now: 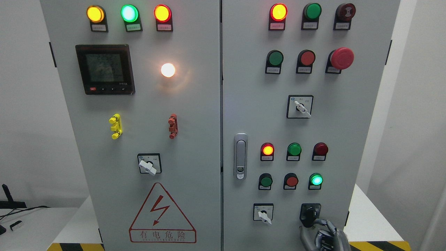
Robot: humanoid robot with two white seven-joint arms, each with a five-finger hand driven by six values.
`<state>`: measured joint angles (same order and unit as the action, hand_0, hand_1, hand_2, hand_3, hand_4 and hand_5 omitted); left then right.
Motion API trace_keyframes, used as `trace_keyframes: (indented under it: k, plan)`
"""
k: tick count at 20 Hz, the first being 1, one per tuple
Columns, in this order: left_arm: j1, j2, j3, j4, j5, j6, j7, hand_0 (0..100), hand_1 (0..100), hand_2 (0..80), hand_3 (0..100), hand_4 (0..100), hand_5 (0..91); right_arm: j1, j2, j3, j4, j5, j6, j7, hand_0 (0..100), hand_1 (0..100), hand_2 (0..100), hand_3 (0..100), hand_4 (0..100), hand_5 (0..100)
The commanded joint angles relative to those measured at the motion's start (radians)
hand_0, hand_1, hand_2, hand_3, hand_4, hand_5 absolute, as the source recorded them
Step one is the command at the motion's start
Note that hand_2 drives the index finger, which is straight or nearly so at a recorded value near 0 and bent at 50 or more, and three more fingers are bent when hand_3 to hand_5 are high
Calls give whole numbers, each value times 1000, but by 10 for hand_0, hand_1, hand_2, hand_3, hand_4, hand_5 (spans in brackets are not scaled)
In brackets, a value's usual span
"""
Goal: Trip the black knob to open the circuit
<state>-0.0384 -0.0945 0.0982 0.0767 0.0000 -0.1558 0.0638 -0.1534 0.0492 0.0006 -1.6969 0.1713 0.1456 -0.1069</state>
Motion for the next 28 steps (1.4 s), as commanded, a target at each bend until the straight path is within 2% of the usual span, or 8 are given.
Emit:
trace_keyframes:
  k: [1,28]
  plan:
    - [0,-1,0,0,5,-1,1,120,389,0,0,0,0,-2,0,12,2,1,-3,-5,440,718,485,1000,1000,1000]
    - [0,-1,0,0,5,-1,1,120,389,0,0,0,0,-6,-2,12,-1,1,-3,-5,444,712,500,1000,1000,1000]
